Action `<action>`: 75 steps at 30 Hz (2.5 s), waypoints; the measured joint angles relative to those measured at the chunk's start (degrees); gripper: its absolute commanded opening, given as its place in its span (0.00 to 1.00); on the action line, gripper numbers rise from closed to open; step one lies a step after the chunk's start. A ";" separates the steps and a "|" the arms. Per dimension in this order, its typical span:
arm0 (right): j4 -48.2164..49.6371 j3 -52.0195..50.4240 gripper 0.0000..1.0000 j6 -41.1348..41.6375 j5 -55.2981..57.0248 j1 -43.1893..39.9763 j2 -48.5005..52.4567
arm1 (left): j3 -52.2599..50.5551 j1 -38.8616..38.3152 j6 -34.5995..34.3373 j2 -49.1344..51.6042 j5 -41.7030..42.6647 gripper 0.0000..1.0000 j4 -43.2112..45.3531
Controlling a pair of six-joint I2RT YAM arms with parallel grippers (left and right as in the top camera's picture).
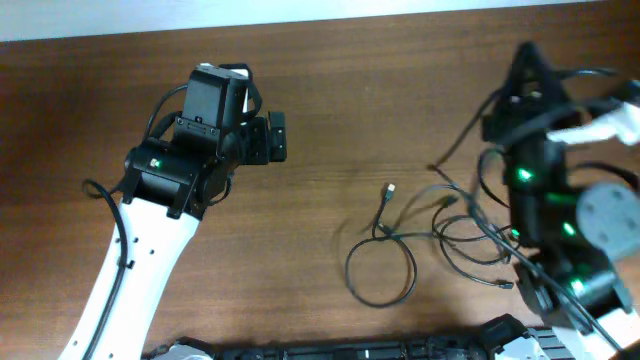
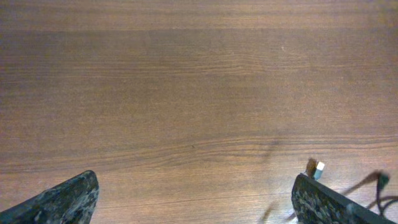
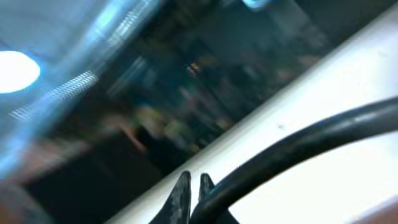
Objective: Untangle cables
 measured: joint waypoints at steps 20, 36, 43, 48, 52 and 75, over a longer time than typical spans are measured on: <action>13.97 -0.11 0.04 -21.03 4.33 0.00 -3.37 | 0.00 0.00 0.00 -0.02 0.00 0.99 0.00; 7.76 -0.09 0.04 -49.70 37.66 -47.65 19.32 | 0.00 -0.02 0.00 -0.07 0.00 0.99 -0.02; -17.92 -0.04 0.04 -18.88 19.69 -62.60 29.42 | 0.00 0.00 0.00 -0.11 0.00 0.99 0.02; -23.34 0.02 0.51 -4.11 -3.65 -73.20 34.67 | 0.00 0.00 0.00 -0.11 0.00 0.99 0.00; -25.70 0.02 0.99 -2.47 -9.20 -77.33 36.81 | 0.00 0.00 0.00 -0.11 0.02 0.99 0.00; -30.84 0.02 0.99 -22.14 -64.83 -77.68 37.00 | 0.00 0.00 0.00 -0.11 0.02 0.99 -0.02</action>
